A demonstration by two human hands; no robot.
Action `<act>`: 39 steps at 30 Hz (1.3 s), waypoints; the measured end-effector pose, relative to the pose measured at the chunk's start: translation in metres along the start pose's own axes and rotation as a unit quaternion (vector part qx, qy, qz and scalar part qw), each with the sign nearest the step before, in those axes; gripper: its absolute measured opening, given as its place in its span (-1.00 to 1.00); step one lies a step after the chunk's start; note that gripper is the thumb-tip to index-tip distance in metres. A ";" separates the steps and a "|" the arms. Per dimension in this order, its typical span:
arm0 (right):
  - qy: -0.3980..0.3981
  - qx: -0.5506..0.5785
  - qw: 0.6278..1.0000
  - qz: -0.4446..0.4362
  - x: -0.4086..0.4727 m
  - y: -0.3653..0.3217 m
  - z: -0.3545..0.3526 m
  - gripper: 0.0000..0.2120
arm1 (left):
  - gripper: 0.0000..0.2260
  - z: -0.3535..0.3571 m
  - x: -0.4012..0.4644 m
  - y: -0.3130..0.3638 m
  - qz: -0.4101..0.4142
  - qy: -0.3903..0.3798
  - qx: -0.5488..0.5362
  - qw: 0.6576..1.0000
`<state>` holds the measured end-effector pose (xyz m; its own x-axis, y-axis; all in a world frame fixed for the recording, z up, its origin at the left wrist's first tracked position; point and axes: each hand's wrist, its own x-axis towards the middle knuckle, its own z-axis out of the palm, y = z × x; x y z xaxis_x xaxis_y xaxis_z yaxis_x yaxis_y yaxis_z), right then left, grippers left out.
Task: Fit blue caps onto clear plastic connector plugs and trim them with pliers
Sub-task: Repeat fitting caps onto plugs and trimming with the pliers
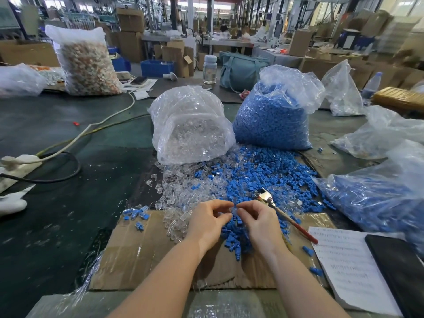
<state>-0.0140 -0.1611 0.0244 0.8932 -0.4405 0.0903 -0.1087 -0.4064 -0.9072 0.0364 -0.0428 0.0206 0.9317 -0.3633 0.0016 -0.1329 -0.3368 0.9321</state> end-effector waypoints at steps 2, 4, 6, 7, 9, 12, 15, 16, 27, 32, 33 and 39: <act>-0.011 0.044 0.999 0.009 -0.001 -0.003 0.000 -0.90 | -0.83 -0.003 -0.002 0.002 -0.008 0.014 -0.067 0.998; -0.021 0.074 0.997 0.022 -0.001 -0.005 0.001 -0.88 | -0.87 -0.006 -0.003 0.003 -0.010 0.026 -0.089 0.996; -0.021 0.064 0.997 0.025 -0.001 -0.004 0.003 -0.88 | -0.90 -0.007 -0.004 0.002 -0.015 0.037 -0.077 0.996; -0.016 0.031 0.999 0.022 -0.001 -0.003 0.004 -0.89 | -0.90 -0.008 -0.005 0.000 -0.023 0.045 -0.069 0.996; 0.001 -0.088 0.996 0.010 -0.002 0.002 0.006 -0.89 | -0.90 -0.010 -0.006 -0.003 -0.041 0.065 -0.063 0.995; 0.005 -0.248 0.969 -0.013 -0.004 0.008 0.008 -0.85 | -0.86 -0.011 -0.006 -0.008 -0.056 0.090 -0.057 0.993; -0.010 -0.336 0.941 -0.025 -0.006 0.010 0.015 -0.82 | -0.85 -0.011 -0.007 -0.011 -0.065 0.097 -0.058 0.991; -0.011 -0.357 0.934 -0.029 -0.006 0.010 0.018 -0.79 | -0.85 -0.010 -0.008 -0.012 -0.067 0.098 -0.059 0.991; -0.009 -0.432 0.901 -0.045 -0.002 0.011 0.028 -0.84 | -0.88 -0.013 -0.017 -0.014 -0.095 0.081 -0.105 0.987; -0.005 -0.335 0.940 -0.059 -0.004 0.008 0.022 -0.94 | -0.86 -0.014 -0.016 -0.012 -0.110 0.095 -0.116 0.982; -0.004 -0.286 0.957 -0.058 -0.004 0.006 0.021 -0.90 | -0.87 -0.014 -0.016 -0.011 -0.107 0.098 -0.108 0.984; 0.003 -0.053 0.998 -0.035 -0.004 -0.005 0.018 -0.83 | -0.89 -0.013 -0.017 -0.004 -0.104 0.096 -0.105 0.984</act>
<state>-0.0097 -0.1429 0.0213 0.8975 -0.4128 0.1551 -0.0918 -0.5190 -0.8499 0.0259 -0.0239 0.0218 0.9806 -0.1284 -0.1480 0.1219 -0.1918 0.9738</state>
